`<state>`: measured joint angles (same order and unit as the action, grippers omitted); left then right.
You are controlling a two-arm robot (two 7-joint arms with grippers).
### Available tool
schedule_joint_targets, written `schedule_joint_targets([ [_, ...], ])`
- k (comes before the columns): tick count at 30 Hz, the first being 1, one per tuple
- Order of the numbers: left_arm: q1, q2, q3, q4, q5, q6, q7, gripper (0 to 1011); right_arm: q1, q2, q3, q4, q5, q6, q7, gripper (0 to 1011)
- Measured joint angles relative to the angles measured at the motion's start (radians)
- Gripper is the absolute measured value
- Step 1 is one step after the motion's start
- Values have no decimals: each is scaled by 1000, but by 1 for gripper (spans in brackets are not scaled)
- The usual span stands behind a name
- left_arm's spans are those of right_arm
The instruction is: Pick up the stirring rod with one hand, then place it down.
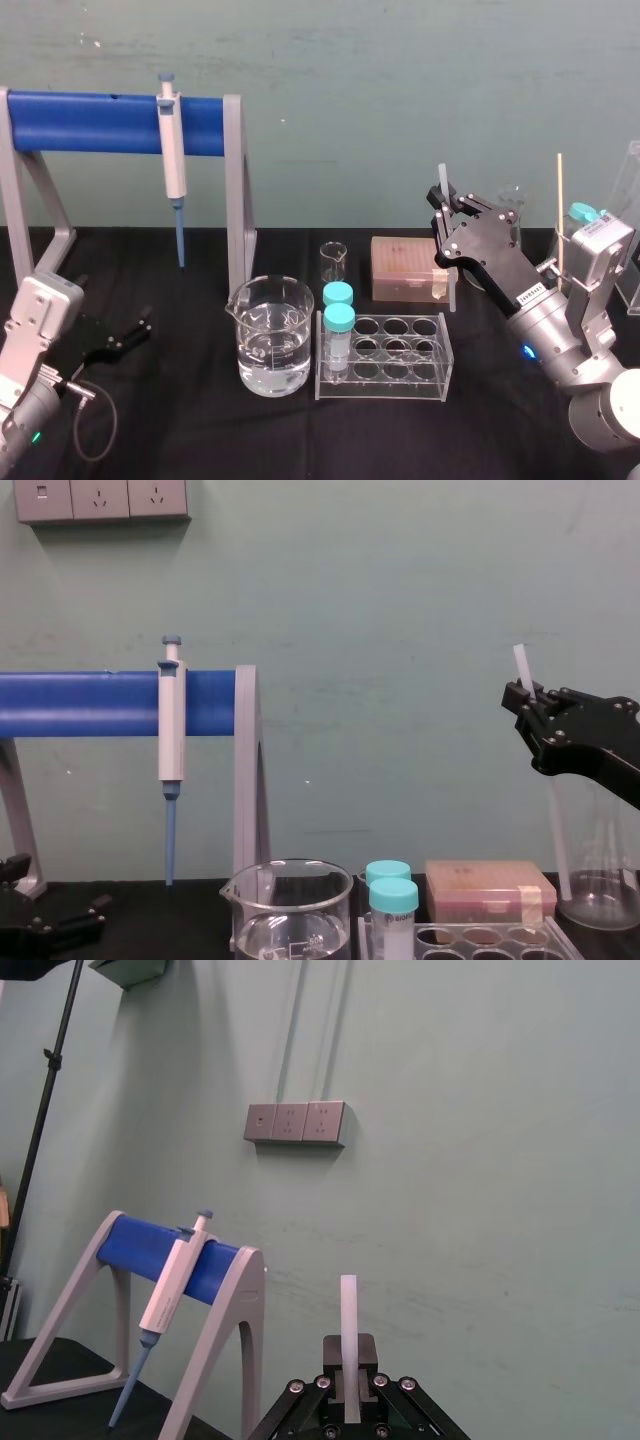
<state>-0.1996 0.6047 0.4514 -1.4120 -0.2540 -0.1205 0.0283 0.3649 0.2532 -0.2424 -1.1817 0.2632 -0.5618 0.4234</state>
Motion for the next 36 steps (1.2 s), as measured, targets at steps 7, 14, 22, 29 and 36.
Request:
schedule_joint_targets([
  [7,0,0,0,0,0,0,0,1000,0,0,0,0,0,0,0,72],
  [14,0,0,0,0,0,0,0,1000,0,0,0,0,0,0,0,72],
  [22,0,0,0,0,0,0,0,1000,0,0,0,0,0,0,0,72],
  [29,0,0,0,0,0,0,0,1000,0,0,0,0,0,0,0,72],
  [36,0,0,0,0,0,0,0,1000,0,0,0,0,0,0,0,72],
])
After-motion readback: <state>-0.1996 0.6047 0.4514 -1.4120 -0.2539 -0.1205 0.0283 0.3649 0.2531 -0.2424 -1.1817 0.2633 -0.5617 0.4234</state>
